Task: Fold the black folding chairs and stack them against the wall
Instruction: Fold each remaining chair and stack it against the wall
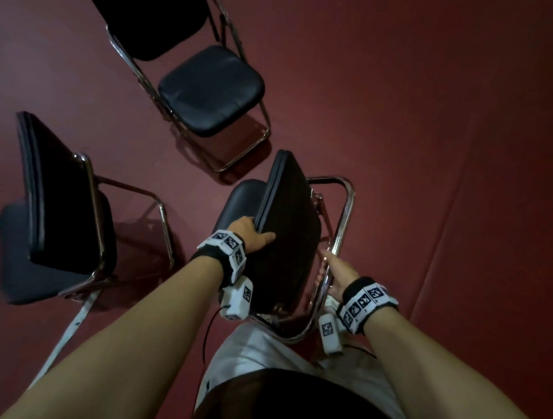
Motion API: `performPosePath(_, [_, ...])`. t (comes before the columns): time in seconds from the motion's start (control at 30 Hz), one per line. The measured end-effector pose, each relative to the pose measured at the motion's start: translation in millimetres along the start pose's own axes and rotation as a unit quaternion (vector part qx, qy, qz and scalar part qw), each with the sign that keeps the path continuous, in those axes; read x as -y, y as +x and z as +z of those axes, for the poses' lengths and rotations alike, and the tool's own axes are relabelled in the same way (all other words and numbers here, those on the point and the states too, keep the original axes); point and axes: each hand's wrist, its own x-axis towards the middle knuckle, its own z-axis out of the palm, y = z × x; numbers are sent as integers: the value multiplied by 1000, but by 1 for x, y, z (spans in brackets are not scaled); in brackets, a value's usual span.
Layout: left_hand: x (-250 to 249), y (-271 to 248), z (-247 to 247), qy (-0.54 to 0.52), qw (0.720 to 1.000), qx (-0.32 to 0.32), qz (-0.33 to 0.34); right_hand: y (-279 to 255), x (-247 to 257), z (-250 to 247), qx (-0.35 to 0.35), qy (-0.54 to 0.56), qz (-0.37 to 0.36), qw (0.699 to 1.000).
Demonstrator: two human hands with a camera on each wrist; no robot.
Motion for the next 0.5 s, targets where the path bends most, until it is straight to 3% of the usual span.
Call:
performPosePath(0.23, [-55, -32, 78, 80, 992, 30, 93, -37, 3, 13, 48, 26, -15, 998])
performPosePath(0.5, [-47, -7, 44, 46, 993, 63, 91, -95, 9, -25, 39, 3, -69, 997])
